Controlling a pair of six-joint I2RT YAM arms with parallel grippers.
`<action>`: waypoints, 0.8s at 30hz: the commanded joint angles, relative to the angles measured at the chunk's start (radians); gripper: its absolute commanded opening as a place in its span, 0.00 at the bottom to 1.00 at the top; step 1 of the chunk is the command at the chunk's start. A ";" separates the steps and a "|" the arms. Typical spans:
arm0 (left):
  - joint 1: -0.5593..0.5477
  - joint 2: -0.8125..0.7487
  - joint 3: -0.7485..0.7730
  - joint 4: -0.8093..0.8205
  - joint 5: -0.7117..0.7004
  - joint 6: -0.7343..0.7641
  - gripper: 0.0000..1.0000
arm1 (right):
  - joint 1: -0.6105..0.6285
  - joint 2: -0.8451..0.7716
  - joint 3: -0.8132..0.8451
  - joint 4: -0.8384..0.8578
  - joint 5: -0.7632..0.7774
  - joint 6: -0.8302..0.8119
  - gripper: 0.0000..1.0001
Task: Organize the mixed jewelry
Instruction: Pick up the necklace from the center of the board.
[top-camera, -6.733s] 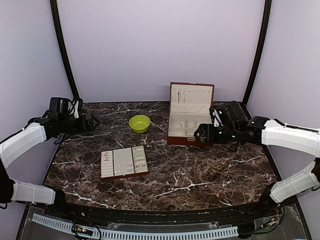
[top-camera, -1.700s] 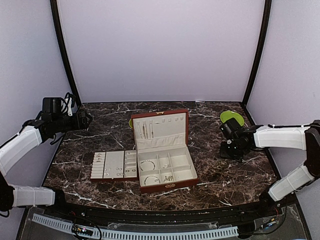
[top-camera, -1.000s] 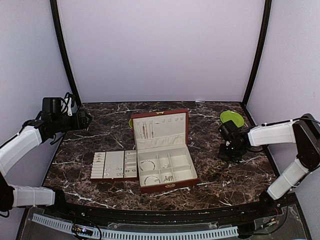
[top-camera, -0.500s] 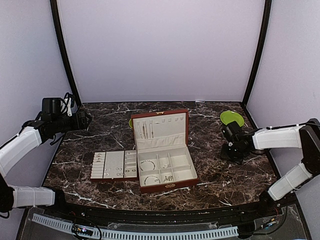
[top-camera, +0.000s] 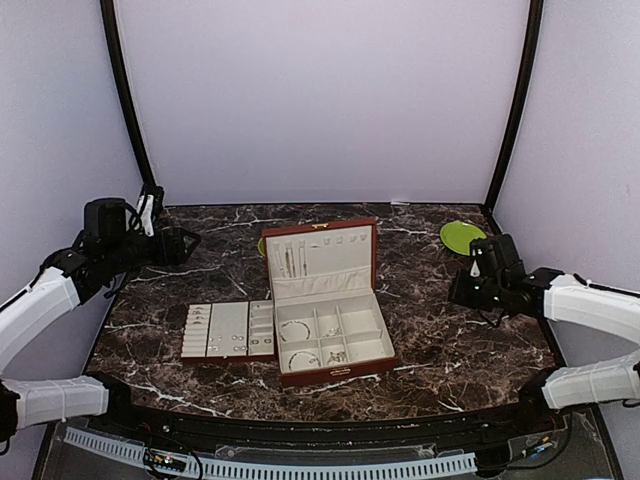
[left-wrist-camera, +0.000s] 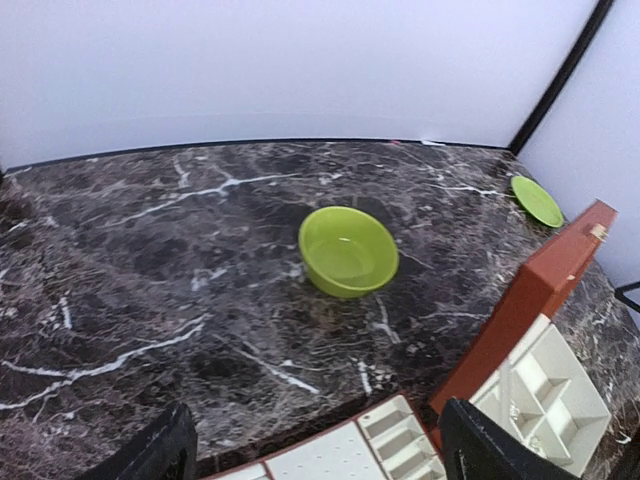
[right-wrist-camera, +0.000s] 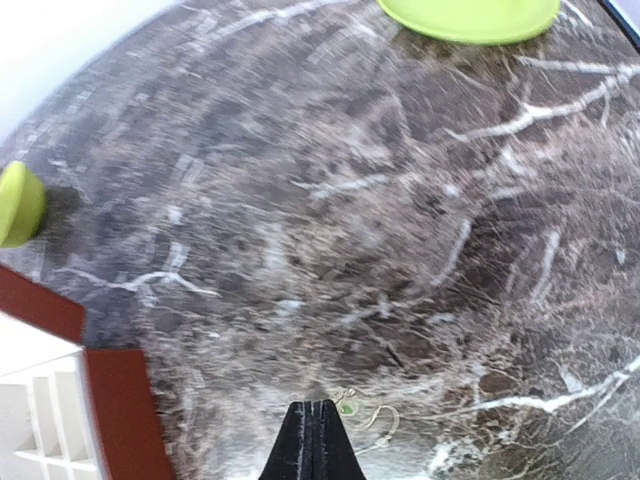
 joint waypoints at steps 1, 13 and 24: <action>-0.109 -0.034 -0.001 0.049 0.013 -0.060 0.85 | -0.002 -0.108 -0.015 0.088 -0.099 -0.062 0.00; -0.397 -0.046 0.045 0.146 -0.039 -0.163 0.79 | 0.004 -0.212 0.070 0.095 -0.402 -0.118 0.00; -0.723 0.093 0.122 0.297 -0.156 -0.108 0.78 | 0.167 -0.180 0.220 0.100 -0.398 -0.111 0.00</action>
